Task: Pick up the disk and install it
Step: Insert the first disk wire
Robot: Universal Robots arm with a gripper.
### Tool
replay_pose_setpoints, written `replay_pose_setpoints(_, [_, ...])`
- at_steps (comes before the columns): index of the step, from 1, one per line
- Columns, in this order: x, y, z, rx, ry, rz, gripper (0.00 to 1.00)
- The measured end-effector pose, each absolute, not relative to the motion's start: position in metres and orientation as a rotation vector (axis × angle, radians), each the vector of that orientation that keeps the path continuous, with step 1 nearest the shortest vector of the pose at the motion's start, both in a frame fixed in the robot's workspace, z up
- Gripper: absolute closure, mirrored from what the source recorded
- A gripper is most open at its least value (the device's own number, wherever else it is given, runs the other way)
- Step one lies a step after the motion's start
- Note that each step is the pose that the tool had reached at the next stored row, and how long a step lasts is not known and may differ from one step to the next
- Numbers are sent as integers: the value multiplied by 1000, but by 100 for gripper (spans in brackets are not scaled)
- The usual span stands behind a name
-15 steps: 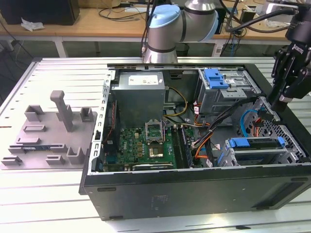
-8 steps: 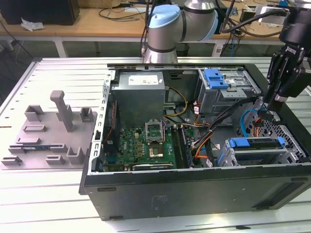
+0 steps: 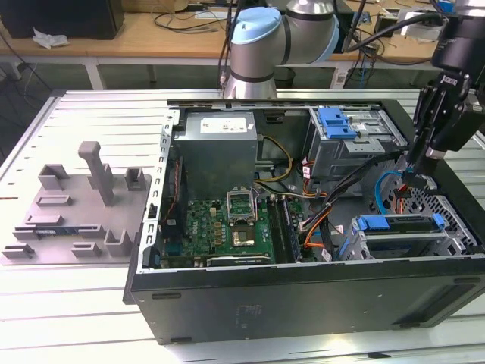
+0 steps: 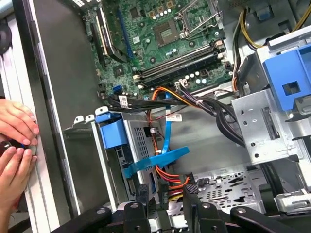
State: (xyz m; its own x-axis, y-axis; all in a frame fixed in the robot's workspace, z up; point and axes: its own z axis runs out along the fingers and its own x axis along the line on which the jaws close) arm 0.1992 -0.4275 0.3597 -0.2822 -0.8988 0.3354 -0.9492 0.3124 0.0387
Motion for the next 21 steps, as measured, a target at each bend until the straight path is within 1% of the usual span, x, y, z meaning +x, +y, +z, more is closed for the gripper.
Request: replay_pose_setpoints(21, [200,-433,352,1682,-2273,243,59])
